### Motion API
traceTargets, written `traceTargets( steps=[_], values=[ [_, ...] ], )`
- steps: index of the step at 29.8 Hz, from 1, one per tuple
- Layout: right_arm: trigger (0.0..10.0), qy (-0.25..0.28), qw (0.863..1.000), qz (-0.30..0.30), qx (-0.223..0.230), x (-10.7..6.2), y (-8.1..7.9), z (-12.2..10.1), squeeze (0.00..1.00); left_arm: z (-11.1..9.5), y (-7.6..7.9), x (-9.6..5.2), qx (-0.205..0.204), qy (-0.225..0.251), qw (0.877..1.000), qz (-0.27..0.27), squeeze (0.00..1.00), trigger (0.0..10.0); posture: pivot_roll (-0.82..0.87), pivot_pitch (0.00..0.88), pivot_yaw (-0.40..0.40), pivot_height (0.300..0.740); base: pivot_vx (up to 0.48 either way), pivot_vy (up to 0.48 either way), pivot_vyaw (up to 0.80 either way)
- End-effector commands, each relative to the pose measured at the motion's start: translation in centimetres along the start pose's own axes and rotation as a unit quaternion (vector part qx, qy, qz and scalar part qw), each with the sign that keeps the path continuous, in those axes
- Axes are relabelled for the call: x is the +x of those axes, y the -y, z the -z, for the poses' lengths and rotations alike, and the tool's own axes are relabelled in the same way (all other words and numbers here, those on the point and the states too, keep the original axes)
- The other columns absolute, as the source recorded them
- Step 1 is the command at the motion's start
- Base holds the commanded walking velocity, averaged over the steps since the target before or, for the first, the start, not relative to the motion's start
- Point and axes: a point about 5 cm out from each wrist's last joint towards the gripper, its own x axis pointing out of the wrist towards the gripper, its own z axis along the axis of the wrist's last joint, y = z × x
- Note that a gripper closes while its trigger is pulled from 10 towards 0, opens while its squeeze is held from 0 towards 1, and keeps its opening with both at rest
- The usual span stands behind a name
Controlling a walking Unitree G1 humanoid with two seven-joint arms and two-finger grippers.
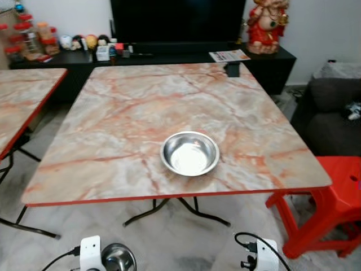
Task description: Setting the table
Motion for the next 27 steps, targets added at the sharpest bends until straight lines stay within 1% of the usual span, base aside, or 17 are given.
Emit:
traceTargets(
  steps=[1,4,6,10,27],
  values=[
    [10.0,0.002,1.0,-0.005,-0.006,0.09,-0.55,-0.28,0.0,0.33,-0.81,-0.11,0.008,-0.008,1.0,-0.011,0.0,10.0,-0.01,0.0,-0.016,0.74,0.0,-0.345,0.0],
    [10.0,0.001,1.0,-0.006,-0.005,0.08,-0.55,-0.24,0.0,0.29,-0.79,-0.1,0.007,-0.007,1.0,-0.011,0.0,10.0,0.0,0.0,-0.018,0.74,0.0,-0.349,0.0],
    [10.0,0.002,1.0,-0.005,-0.002,0.08,-0.53,-0.25,0.0,0.3,-0.77,-0.1,0.006,-0.007,1.0,-0.01,0.0,10.0,0.0,0.0,-0.019,0.74,0.0,-0.352,-0.51],
    [10.0,0.005,1.0,-0.005,0.005,0.08,-0.52,-0.29,0.0,0.31,-0.75,-0.1,0.005,-0.007,1.0,-0.01,0.0,10.0,0.0,0.0,-0.02,0.74,0.0,-0.352,0.0],
    [10.0,0.005,1.0,-0.003,0.002,0.09,-0.14,-0.39,0.0,0.14,-0.39,-0.05,0.002,-0.002,1.0,-0.008,0.0,10.0,-0.01,0.0,-0.03,0.74,0.0,-0.352,0.0]
  ],
)
